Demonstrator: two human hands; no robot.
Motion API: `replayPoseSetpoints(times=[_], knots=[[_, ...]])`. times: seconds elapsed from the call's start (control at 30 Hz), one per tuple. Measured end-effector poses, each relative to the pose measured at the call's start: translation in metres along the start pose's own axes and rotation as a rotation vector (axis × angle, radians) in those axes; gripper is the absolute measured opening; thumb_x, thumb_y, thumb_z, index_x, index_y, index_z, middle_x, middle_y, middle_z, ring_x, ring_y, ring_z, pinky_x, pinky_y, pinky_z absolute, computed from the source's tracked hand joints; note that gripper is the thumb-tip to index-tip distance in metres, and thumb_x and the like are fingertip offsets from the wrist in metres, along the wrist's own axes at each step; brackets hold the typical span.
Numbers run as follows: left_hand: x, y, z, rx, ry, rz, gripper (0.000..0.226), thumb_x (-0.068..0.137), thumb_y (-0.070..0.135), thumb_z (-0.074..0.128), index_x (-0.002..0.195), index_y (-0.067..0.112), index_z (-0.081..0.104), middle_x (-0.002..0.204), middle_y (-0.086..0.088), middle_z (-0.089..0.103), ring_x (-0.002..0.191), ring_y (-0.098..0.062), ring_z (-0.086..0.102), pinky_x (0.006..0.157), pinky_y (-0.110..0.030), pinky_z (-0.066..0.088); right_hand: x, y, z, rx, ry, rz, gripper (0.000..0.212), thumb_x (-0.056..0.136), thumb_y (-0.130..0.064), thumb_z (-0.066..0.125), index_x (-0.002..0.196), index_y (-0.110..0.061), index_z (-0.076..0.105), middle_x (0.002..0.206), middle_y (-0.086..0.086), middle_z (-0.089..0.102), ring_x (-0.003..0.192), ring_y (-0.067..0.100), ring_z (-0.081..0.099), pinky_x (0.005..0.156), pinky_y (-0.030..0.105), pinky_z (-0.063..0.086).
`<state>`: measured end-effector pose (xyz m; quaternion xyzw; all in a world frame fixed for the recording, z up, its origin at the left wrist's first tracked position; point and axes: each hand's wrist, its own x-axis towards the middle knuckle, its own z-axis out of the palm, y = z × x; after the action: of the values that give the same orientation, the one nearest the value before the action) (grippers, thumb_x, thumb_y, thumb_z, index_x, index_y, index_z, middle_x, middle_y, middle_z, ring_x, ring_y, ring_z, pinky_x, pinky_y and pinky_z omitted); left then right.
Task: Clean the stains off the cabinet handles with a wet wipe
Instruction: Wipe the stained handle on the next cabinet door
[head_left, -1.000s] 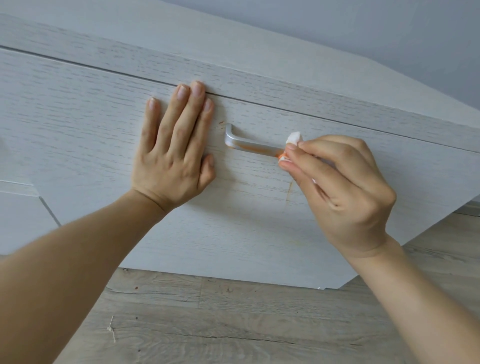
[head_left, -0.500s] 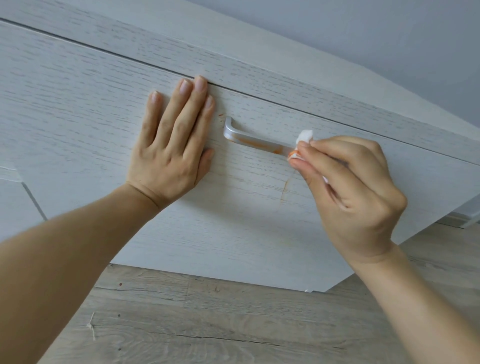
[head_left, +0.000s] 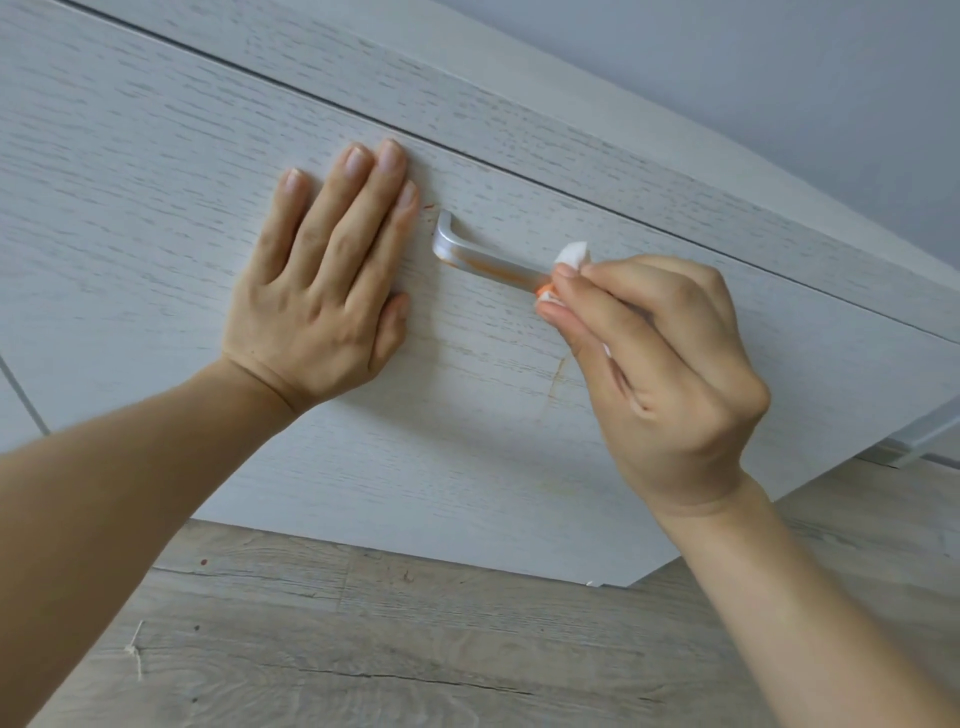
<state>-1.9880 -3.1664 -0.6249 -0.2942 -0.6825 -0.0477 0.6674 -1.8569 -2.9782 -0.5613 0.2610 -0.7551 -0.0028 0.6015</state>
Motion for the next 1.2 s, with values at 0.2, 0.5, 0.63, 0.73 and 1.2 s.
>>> replayPoseSetpoints(times=[0.2, 0.5, 0.63, 0.73, 1.2], knots=[[-0.002, 0.000, 0.000, 0.021, 0.003, 0.004, 0.057, 0.101, 0.027, 0.023, 0.149, -0.004, 0.018, 0.151, -0.021, 0.021, 0.146, -0.026, 0.008, 0.120, -0.041, 0.010, 0.000, 0.000, 0.002, 0.008, 0.009, 0.006, 0.010, 0.083, 0.006, 0.074, 0.092, 0.009, 0.072, 0.084, 0.015, 0.070, 0.079, 0.024, 0.057, 0.078, 0.025, 0.050], [-0.002, 0.001, -0.001, -0.010, -0.007, -0.011, 0.057, 0.102, 0.028, 0.023, 0.149, -0.003, 0.018, 0.151, -0.020, 0.019, 0.147, -0.025, 0.008, 0.120, -0.040, 0.009, 0.002, -0.005, 0.003, 0.088, 0.008, 0.133, 0.011, 0.084, 0.004, 0.074, 0.094, 0.006, 0.072, 0.083, 0.012, 0.068, 0.079, 0.022, 0.058, 0.084, 0.016, 0.045], [-0.002, 0.001, 0.000, 0.000, 0.000, -0.006, 0.058, 0.100, 0.027, 0.024, 0.149, -0.003, 0.018, 0.158, -0.016, 0.009, 0.146, -0.026, 0.009, 0.120, -0.040, 0.009, 0.001, -0.003, -0.002, 0.077, 0.002, 0.136, 0.012, 0.083, 0.003, 0.075, 0.095, 0.005, 0.071, 0.082, 0.012, 0.068, 0.078, 0.021, 0.057, 0.084, 0.015, 0.044], [-0.003, 0.001, 0.000, 0.006, -0.003, -0.011, 0.058, 0.099, 0.027, 0.025, 0.149, -0.003, 0.018, 0.153, -0.019, 0.019, 0.146, -0.026, 0.010, 0.120, -0.041, 0.010, 0.005, -0.004, 0.002, 0.079, -0.001, 0.084, 0.011, 0.082, 0.006, 0.075, 0.092, 0.007, 0.072, 0.082, 0.015, 0.069, 0.079, 0.023, 0.057, 0.086, 0.015, 0.044], [-0.003, 0.002, 0.000, 0.001, -0.009, -0.012, 0.058, 0.099, 0.027, 0.024, 0.149, -0.003, 0.020, 0.152, -0.019, 0.021, 0.146, -0.026, 0.011, 0.120, -0.041, 0.012, 0.003, -0.002, -0.008, 0.029, -0.010, 0.053, 0.012, 0.085, 0.005, 0.073, 0.095, 0.010, 0.070, 0.084, 0.016, 0.068, 0.079, 0.024, 0.057, 0.085, 0.017, 0.044]])
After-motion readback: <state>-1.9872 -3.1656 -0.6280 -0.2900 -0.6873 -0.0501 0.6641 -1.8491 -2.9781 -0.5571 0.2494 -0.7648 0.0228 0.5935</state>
